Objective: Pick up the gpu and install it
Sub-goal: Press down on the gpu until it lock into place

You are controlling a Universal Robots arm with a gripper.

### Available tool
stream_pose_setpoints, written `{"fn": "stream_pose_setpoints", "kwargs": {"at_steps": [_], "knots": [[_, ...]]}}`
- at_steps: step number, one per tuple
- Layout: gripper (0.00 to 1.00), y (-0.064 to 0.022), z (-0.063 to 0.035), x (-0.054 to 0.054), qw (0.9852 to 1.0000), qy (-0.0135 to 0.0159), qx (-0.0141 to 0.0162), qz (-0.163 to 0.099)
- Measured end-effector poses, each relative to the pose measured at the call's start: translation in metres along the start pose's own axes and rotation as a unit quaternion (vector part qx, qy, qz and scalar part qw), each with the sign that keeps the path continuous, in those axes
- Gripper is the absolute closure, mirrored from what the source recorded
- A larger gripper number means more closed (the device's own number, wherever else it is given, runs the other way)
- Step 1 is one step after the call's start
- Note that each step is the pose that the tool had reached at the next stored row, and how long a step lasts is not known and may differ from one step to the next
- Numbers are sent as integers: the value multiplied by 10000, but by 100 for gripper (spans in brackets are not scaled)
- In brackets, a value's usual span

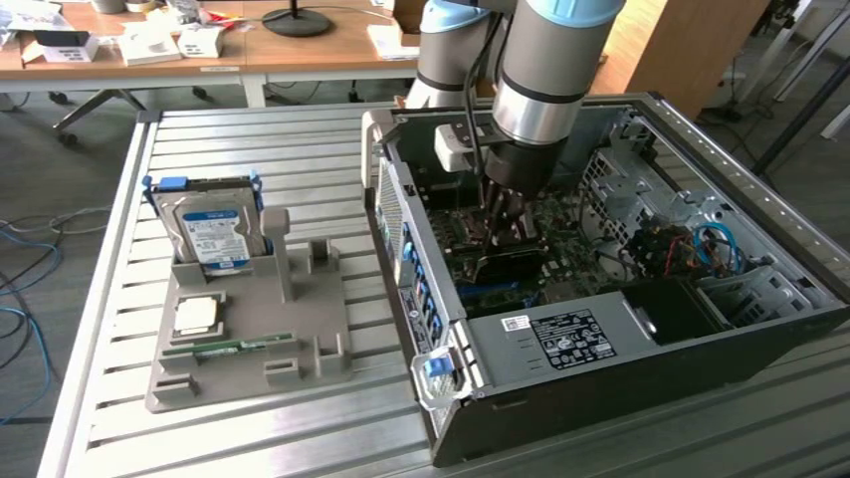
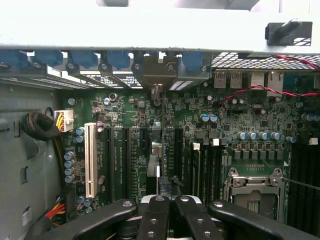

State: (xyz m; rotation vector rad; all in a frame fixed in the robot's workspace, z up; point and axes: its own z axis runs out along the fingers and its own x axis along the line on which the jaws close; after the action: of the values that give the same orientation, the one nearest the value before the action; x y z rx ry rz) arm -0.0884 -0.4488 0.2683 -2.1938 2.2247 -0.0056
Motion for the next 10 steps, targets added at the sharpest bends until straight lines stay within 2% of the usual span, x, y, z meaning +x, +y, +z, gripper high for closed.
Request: {"fn": "stream_pose_setpoints", "kwargs": {"at_steps": [10], "knots": [[89, 0, 10, 6, 10000, -2, 1, 0]]}}
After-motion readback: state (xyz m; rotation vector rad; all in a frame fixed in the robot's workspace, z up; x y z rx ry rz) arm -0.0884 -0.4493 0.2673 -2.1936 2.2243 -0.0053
